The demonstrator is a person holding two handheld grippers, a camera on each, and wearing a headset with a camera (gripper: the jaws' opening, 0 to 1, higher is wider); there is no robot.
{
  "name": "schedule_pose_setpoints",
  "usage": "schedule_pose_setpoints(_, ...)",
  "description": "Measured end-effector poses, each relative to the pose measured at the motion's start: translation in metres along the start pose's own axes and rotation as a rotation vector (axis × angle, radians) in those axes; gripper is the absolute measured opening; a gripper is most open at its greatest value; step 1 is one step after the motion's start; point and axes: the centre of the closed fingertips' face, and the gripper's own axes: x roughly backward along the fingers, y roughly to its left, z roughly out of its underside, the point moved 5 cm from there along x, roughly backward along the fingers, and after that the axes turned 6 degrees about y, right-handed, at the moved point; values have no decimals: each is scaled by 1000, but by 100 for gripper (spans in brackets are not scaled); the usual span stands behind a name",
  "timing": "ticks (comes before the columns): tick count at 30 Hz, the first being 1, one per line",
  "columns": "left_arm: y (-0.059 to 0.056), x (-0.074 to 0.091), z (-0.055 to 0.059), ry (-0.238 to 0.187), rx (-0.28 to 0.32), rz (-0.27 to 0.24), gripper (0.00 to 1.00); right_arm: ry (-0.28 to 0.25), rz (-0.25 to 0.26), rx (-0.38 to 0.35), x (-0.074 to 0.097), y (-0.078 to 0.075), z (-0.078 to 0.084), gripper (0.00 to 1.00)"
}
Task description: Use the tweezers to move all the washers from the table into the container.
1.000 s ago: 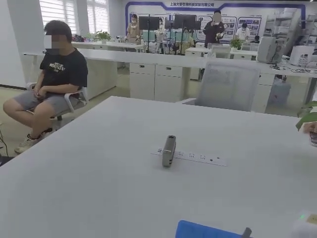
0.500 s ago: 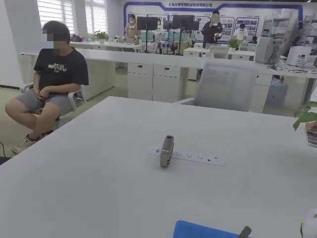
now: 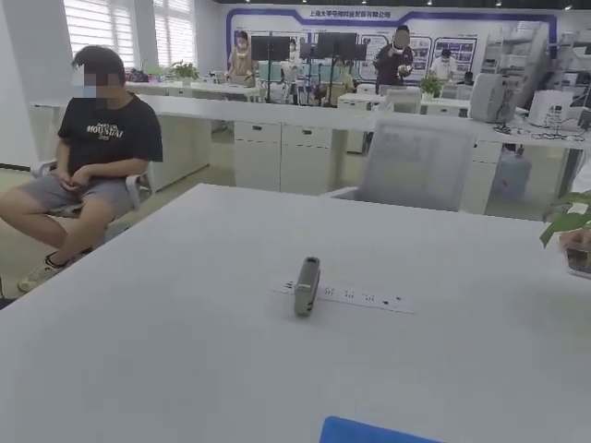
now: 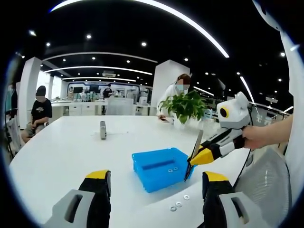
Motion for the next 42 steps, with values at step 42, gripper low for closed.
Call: schedule_pose_setpoints(42,1,0,5,33,-20,-10,79,176,-26,357,-32,36,41,3)
